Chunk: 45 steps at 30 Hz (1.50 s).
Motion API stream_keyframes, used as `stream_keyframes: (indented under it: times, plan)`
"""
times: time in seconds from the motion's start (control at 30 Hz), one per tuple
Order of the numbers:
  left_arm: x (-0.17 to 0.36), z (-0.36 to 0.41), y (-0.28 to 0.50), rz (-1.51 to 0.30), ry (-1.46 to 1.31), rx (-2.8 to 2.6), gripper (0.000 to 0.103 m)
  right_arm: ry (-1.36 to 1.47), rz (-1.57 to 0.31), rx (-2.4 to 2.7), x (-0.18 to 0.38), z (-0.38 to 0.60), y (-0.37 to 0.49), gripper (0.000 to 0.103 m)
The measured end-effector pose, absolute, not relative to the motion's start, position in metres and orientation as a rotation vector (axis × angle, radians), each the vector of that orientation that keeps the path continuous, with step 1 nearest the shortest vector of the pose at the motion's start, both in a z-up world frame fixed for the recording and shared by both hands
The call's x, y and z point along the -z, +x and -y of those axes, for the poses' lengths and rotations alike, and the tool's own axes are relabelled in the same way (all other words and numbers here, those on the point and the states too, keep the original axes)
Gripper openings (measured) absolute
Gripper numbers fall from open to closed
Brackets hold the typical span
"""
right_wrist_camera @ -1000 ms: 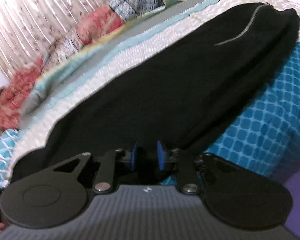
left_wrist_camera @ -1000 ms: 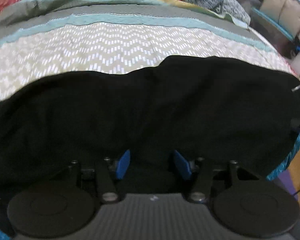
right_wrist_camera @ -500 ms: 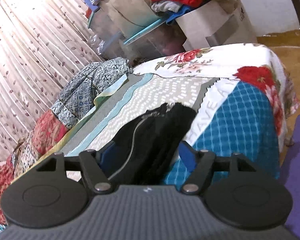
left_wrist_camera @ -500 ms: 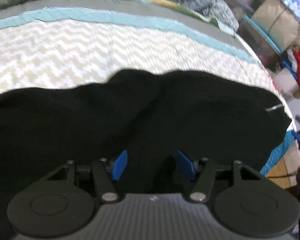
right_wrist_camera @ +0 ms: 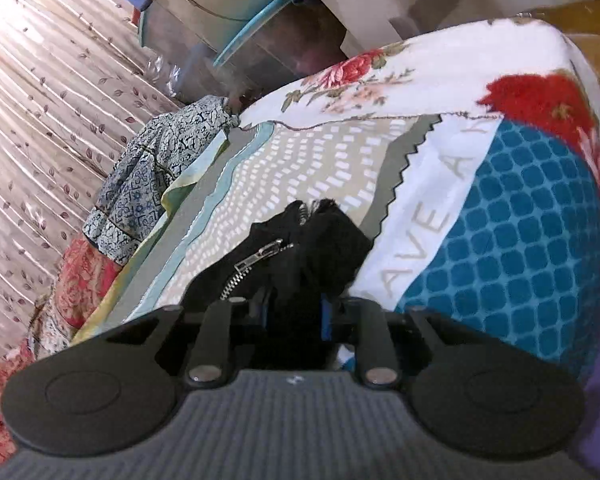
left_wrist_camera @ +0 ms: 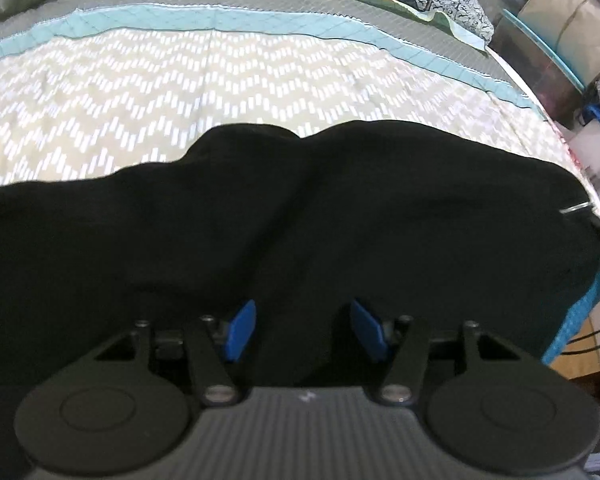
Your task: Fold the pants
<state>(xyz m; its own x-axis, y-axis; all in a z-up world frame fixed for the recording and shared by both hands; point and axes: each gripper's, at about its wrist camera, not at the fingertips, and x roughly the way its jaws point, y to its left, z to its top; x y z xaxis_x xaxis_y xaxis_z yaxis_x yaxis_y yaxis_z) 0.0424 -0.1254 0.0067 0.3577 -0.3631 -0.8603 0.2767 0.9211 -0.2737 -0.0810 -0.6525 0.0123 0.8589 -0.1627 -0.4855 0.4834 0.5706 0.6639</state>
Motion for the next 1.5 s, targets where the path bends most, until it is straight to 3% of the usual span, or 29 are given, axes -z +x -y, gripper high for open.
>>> stream_keyframes:
  times: [0.13, 0.3, 0.5, 0.6, 0.63, 0.7, 0.8, 0.97, 1.0, 1.03, 1.1, 1.27, 1.3, 1.5]
  plan:
    - [-0.017, 0.116, 0.04, -1.118, -0.178, 0.448, 0.049, 0.772, -0.376, 0.277, -0.051, 0.62, -0.079, 0.018]
    - [-0.028, 0.096, 0.036, -1.09, -0.295, 0.459, 0.049, 0.374, -0.422, 0.059, -0.102, 0.519, -0.061, 0.018]
    - [-0.03, 0.069, 0.021, -1.076, -0.326, 0.477, 0.049, -0.004, -0.59, -0.231, -0.078, 0.378, -0.053, 0.018]
    - [-0.028, 0.053, 0.013, -1.079, -0.338, 0.463, 0.049, -0.185, -0.757, -0.26, -0.027, 0.325, -0.05, 0.029]
    - [-0.028, 0.047, 0.011, -1.078, -0.348, 0.459, 0.049, -0.262, -0.693, -0.24, -0.021, 0.314, -0.06, 0.039]
    - [-0.03, 0.033, 0.006, -1.068, -0.366, 0.455, 0.05, -0.373, -0.67, -0.235, -0.022, 0.298, -0.069, 0.043]
    - [-0.034, 0.012, -0.003, -1.047, -0.391, 0.455, 0.052, -0.297, -0.679, -0.25, -0.045, 0.305, -0.076, 0.054]
    - [-0.03, -0.013, -0.013, -1.035, -0.446, 0.445, 0.052, -0.079, -0.604, -0.294, -0.079, 0.325, -0.087, 0.053]
    - [-0.029, -0.016, -0.015, -1.034, -0.449, 0.443, 0.052, -0.019, -0.599, -0.289, -0.081, 0.328, -0.084, 0.049]
    - [-0.029, -0.017, -0.015, -1.032, -0.449, 0.44, 0.052, 0.038, -0.593, -0.279, -0.08, 0.329, -0.08, 0.036]
    - [-0.026, -0.019, -0.016, -1.032, -0.445, 0.433, 0.052, 0.145, -0.605, -0.247, -0.073, 0.335, -0.069, 0.021]
    - [-0.005, -0.014, -0.01, -1.101, -0.385, 0.369, 0.043, 0.294, -0.806, -0.154, -0.015, 0.338, -0.042, 0.017]
    - [-0.002, -0.015, -0.012, -1.094, -0.377, 0.369, 0.043, 0.297, -0.773, -0.157, -0.011, 0.335, -0.046, 0.017]
    - [-0.021, -0.026, -0.02, -1.043, -0.421, 0.422, 0.046, 0.212, -0.778, -0.107, -0.027, 0.315, -0.049, 0.021]
